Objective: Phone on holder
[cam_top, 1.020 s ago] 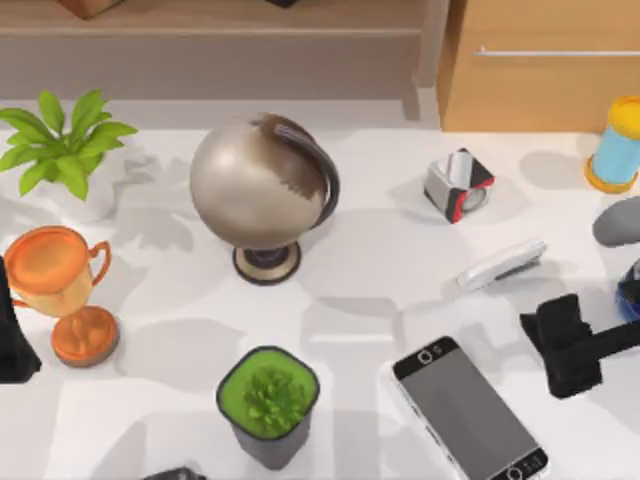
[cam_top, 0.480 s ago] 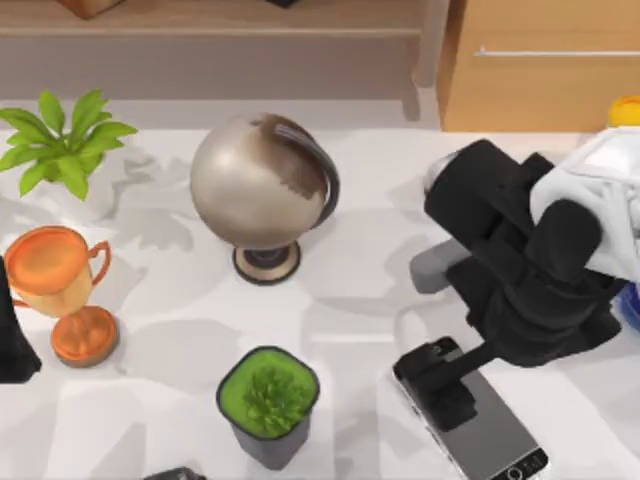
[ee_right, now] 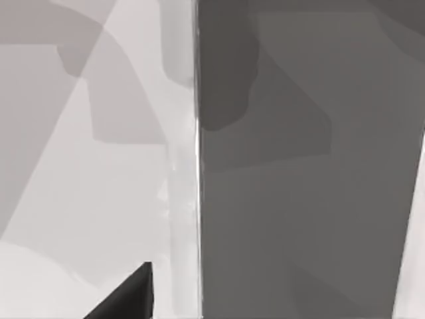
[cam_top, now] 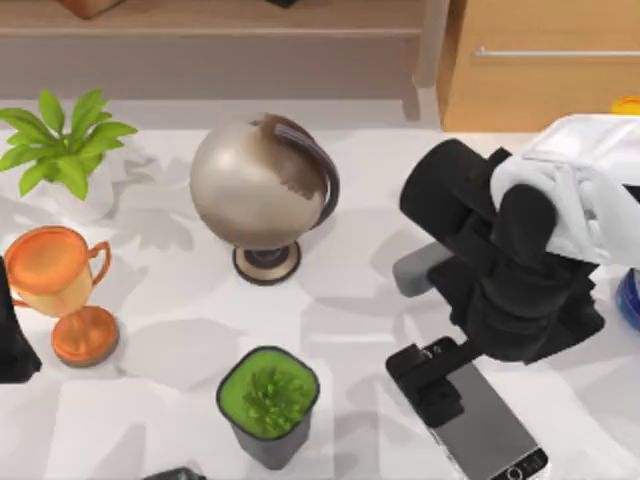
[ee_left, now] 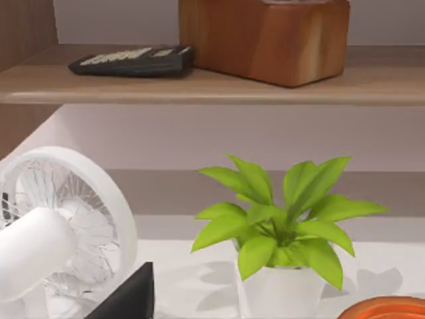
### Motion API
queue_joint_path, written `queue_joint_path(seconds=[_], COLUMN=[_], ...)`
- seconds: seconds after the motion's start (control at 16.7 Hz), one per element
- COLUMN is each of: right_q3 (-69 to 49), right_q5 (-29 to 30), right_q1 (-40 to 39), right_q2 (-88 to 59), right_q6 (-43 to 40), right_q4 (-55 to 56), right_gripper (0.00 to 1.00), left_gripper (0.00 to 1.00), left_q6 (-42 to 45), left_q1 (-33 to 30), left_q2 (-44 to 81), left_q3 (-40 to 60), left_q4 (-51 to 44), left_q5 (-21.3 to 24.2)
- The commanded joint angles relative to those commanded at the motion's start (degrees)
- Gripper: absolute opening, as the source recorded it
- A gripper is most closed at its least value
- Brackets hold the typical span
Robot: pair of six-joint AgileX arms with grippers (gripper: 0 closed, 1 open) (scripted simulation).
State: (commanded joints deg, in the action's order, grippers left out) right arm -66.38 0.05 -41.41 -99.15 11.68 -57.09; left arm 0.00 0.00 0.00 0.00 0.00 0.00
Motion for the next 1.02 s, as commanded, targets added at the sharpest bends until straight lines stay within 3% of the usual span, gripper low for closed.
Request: queue_joint_path(seconds=[0.54,0.84,1.02], right_q3=[8.5,9.6,9.6], right_q5=[0.0,0.0,0.0], right_q1=[-0.3,-0.4,-0.4], right_q2=[-7.7,-8.7,-8.7], right_q6=[0.2,0.2,0.2], right_q4=[16.4,18.1,18.1], right_gripper=[1.0,1.0,0.77], left_gripper=[1.0,1.0,1.0], left_q6=[0.0,0.0,0.0], left_q1=[0.0,0.0,0.0], left_q2=[0.0,0.0,0.0], left_q3=[0.0,0.0,0.0], left_q4=[0.0,0.0,0.0], left_q5=[0.0,0.0,0.0])
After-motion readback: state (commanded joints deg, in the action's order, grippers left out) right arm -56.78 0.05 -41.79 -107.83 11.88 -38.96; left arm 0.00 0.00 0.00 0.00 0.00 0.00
